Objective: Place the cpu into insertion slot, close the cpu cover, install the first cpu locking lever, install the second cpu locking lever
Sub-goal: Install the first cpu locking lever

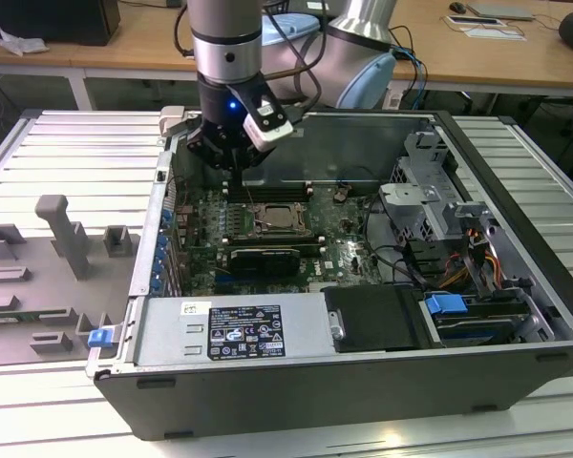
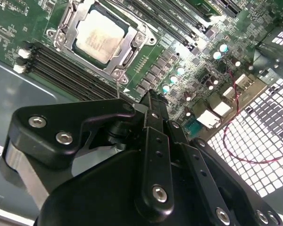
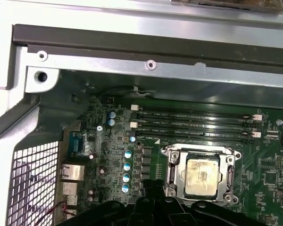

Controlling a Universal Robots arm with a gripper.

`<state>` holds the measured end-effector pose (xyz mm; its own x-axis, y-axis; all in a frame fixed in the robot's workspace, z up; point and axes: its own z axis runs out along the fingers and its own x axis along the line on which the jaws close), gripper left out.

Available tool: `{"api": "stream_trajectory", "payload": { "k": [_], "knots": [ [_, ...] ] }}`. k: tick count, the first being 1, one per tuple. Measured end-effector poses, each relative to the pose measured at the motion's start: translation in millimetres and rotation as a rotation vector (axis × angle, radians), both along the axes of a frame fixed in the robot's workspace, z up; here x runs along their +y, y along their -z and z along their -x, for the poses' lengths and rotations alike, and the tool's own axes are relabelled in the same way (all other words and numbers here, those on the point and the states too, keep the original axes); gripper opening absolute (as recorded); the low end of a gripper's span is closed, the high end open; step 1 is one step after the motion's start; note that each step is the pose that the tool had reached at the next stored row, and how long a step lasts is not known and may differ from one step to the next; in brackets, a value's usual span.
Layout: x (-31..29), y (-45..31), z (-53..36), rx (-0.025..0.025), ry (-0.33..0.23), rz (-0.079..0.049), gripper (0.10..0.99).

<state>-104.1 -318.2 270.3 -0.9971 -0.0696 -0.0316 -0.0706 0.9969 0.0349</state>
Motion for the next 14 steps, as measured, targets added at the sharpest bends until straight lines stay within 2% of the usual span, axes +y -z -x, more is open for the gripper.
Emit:
{"api": "stream_trajectory", "payload": {
  "k": [14],
  "knots": [
    [2.6,4.0,19.3,-0.0001,0.0,0.0,0.106]
  ]
}}
